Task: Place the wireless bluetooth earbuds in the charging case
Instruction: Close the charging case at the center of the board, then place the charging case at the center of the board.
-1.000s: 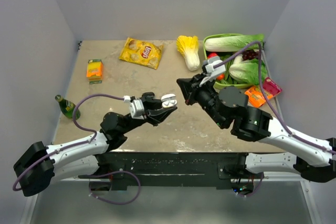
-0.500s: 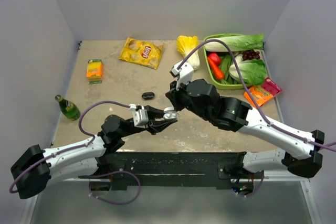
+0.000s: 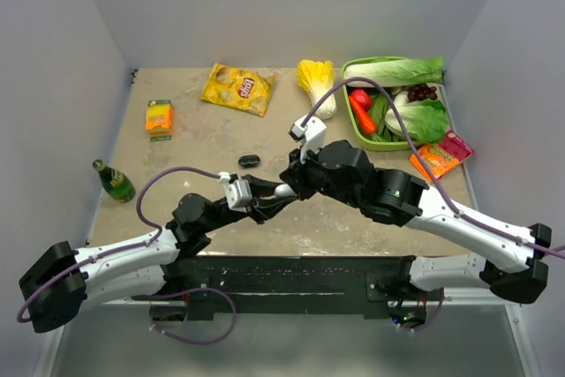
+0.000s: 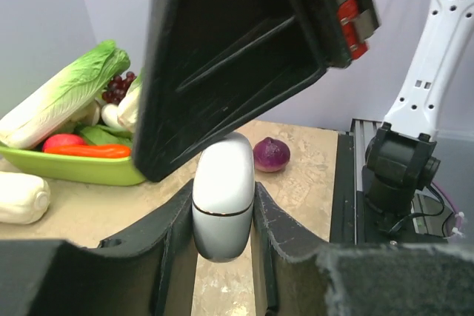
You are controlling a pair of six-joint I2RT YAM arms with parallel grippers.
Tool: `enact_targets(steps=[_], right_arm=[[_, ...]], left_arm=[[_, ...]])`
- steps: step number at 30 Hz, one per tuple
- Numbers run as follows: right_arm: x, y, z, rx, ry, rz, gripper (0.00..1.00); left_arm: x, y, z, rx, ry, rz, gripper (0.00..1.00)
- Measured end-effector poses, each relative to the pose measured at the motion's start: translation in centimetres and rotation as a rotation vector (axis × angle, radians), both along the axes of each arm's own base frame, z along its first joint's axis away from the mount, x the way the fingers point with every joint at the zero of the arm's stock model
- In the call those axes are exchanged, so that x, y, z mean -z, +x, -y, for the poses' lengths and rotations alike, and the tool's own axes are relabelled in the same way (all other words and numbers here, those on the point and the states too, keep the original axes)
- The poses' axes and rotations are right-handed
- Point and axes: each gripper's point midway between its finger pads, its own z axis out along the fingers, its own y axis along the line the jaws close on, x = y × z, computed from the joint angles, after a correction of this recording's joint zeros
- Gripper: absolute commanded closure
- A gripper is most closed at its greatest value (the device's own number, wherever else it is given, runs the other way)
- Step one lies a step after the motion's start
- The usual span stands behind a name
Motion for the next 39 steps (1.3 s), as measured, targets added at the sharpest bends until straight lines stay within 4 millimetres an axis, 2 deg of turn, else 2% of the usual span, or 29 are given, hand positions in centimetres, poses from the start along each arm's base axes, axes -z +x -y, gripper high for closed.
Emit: enact_targets(steps=[3,4,5,8,10,14,19,22,25,27,30,34,35,36,38,39], right_arm=[[-0.1,-0.4,1.1,0.012,0.021,0.002,0.98],[-0.2,-0.5,1.3,0.014,0.024,0.002,0.91],[-0.4,-0.4,1.5,0.024,0.029,0.004,0.79],[-0.3,0.2,2.4,0.091,0.051,0.018,0.67],[0.6,0.6,3.7,0.148,0.065,0.035,0.64],[2.3,1.0,5.9,0.226,0.068,0.058,0.57],[3.2,2.0,6.2,0.292,0.068,0.071,0.47],[4.0,2.1,6.2,0.303,0.049,0.065,0.45],[4.4,2.1,6.2,0.303,0.041,0.061,0.40],[4.5,2.1,6.2,0.303,0.040,0.060,0.39],[4.8,2.0,6.3,0.302,0.036,0.059,0.36],[5.0,1.9,6.4,0.299,0.035,0.057,0.34],[5.0,1.9,6.4,0.299,0.037,0.058,0.34],[4.9,1.9,6.4,0.298,0.039,0.057,0.34],[4.8,1.9,6.5,0.297,0.043,0.058,0.34],[4.8,1.9,6.5,0.297,0.045,0.058,0.34]], left_arm=[[0.3,0.4,0.1,-0.017,-0.002,-0.024,1.00],[0.4,0.6,0.1,-0.024,-0.002,-0.031,1.00],[0.4,0.8,0.0,-0.036,-0.009,-0.037,1.00],[0.8,1.8,-0.2,-0.087,-0.025,-0.088,1.00],[2.0,3.1,-0.1,-0.132,-0.018,-0.154,1.00],[6.0,7.7,1.5,-0.216,0.060,-0.363,1.00],[12.1,15.1,2.6,-0.314,0.116,-0.646,1.00],[16.7,17.6,1.9,-0.342,0.134,-0.794,0.98],[20.7,19.1,1.4,-0.358,0.163,-0.907,0.91],[22.7,19.6,1.7,-0.344,0.180,-0.965,0.82],[24.2,19.8,2.3,-0.316,0.191,-1.015,0.70],[24.3,19.8,2.7,-0.279,0.177,-1.038,0.52],[24.3,19.8,2.7,-0.278,0.172,-1.043,0.44],[24.1,19.8,2.8,-0.274,0.167,-1.042,0.12],[23.6,19.8,2.9,-0.263,0.155,-1.034,0.03],[22.7,20.0,3.0,-0.259,0.140,-1.016,0.02]])
